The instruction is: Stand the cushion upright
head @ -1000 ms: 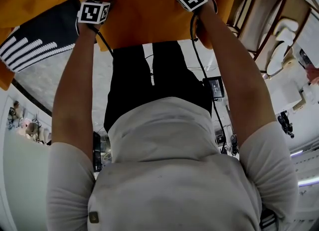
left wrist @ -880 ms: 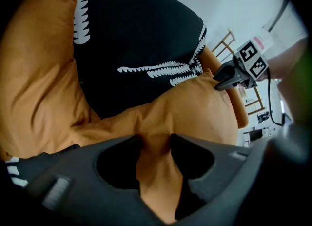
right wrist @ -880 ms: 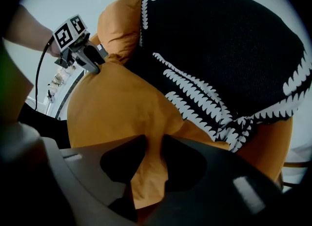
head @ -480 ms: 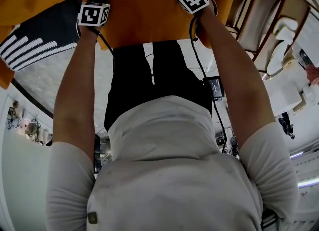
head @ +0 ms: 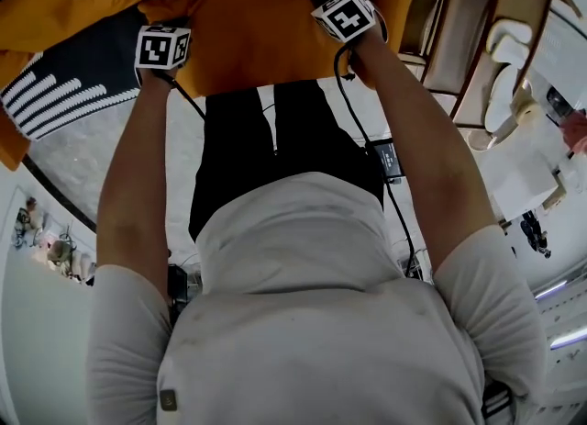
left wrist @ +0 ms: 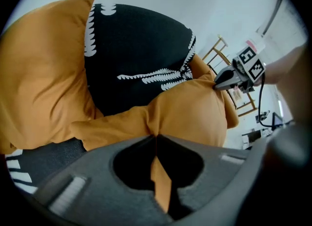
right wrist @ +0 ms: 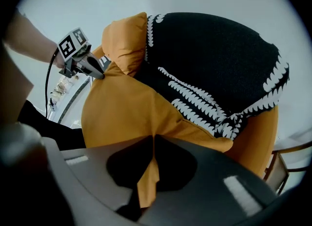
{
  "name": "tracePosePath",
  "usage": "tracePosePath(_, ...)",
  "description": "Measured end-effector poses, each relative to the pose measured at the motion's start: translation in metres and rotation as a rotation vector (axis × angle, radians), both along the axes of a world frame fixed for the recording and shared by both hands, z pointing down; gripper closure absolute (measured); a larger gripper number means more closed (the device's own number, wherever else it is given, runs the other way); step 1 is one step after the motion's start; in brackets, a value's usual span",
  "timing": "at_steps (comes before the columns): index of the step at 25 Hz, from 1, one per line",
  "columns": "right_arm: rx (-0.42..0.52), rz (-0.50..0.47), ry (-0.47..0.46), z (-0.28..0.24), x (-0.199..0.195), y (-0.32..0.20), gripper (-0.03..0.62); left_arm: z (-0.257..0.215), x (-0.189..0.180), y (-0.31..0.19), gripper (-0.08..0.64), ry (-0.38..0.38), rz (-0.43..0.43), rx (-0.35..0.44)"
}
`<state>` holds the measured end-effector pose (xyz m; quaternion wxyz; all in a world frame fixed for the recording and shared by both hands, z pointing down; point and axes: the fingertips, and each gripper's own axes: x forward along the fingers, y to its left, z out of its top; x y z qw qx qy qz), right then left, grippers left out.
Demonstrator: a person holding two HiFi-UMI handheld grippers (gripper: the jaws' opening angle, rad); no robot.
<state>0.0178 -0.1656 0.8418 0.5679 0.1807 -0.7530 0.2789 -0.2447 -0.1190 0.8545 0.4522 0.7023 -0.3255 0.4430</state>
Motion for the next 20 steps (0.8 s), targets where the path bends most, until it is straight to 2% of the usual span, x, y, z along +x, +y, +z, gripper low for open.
tracePosePath(13,0.056,0.044,-0.069,-0.062,0.005,0.046,0.574,-0.057,0.005,0.048,0.549,-0.032,-0.004,0.048)
tracePosePath(20,0.118,0.067,-0.097,-0.097,0.007,0.039,0.574,-0.094,0.006,0.047,0.549,-0.046,-0.018,0.113)
